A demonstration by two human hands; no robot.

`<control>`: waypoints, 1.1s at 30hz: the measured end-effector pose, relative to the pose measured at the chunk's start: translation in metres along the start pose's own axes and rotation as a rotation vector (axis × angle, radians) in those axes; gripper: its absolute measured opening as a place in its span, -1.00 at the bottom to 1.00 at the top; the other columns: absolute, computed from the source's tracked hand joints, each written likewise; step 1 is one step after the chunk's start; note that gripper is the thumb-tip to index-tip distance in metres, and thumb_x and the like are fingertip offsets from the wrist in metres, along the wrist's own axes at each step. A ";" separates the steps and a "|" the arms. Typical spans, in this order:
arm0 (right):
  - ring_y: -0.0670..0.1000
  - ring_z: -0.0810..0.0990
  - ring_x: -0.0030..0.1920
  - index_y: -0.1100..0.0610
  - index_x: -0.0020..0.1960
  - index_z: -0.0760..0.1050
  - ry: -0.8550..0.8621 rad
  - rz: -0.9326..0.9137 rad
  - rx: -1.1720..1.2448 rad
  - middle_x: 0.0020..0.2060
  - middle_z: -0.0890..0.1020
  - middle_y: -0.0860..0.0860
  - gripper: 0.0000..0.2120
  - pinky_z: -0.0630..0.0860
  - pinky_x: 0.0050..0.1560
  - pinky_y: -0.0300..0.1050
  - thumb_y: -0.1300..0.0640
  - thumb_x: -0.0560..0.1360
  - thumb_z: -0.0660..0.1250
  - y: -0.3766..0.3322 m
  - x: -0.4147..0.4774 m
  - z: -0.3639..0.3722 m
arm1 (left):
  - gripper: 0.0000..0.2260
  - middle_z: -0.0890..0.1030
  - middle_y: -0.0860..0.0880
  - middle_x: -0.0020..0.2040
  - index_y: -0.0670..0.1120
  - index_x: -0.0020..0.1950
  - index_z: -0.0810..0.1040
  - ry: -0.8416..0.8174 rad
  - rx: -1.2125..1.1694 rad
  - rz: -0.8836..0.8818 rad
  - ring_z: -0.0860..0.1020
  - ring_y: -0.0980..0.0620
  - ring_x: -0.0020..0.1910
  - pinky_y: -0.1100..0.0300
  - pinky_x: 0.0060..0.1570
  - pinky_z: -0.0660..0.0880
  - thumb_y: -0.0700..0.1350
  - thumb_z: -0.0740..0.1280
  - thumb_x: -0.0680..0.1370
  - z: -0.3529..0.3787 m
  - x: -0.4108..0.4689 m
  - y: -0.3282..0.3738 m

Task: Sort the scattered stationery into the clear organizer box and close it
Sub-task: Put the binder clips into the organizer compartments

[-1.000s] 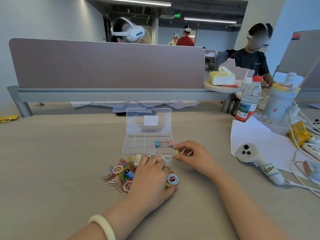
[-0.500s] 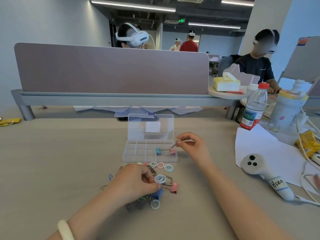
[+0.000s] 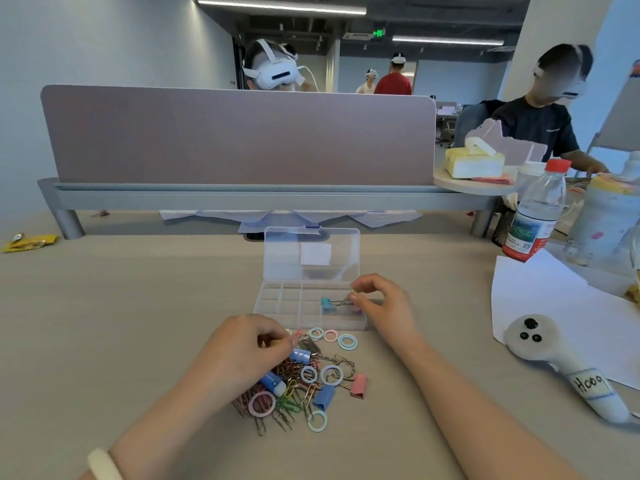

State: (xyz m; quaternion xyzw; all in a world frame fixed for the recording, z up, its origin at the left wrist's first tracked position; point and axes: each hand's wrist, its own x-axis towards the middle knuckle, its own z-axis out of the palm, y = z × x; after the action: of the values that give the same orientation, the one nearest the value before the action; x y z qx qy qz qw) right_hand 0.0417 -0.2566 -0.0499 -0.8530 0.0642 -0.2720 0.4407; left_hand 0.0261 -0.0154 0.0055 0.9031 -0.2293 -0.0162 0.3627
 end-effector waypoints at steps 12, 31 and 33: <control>-0.11 0.44 0.06 -0.21 -0.28 0.52 -0.004 -0.032 -0.148 -0.26 0.55 -0.32 -0.83 0.32 0.25 0.08 0.05 0.35 0.44 -0.007 -0.003 -0.001 | -0.95 0.64 0.04 -0.21 0.08 -0.14 0.62 0.107 -0.098 0.059 0.56 0.05 -0.20 0.22 -0.18 0.46 -0.03 0.39 0.42 -0.003 0.014 0.000; -0.06 0.39 0.14 -0.06 -0.09 0.63 -0.007 -0.070 -0.320 -0.02 0.62 -0.16 -0.89 0.11 -0.02 -0.17 0.06 0.45 0.33 -0.002 -0.001 0.002 | -0.92 0.64 0.03 -0.11 0.01 -0.10 0.61 0.125 0.210 0.211 0.48 0.11 -0.16 0.20 -0.06 0.38 -0.03 0.38 0.44 0.041 0.124 -0.020; -0.08 0.38 0.14 -0.06 -0.08 0.62 0.000 -0.051 -0.293 -0.01 0.61 -0.16 -0.88 0.14 0.04 -0.16 0.07 0.45 0.32 -0.002 -0.003 -0.001 | -0.94 0.63 0.03 -0.11 0.02 -0.12 0.61 0.122 0.214 0.224 0.49 0.10 -0.14 0.21 -0.08 0.38 -0.04 0.37 0.44 0.043 0.126 -0.021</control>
State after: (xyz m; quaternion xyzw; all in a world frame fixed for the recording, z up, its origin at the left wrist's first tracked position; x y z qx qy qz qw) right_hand 0.0386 -0.2548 -0.0489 -0.9095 0.0816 -0.2709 0.3044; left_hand 0.1385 -0.0842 -0.0228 0.9047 -0.3064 0.1036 0.2772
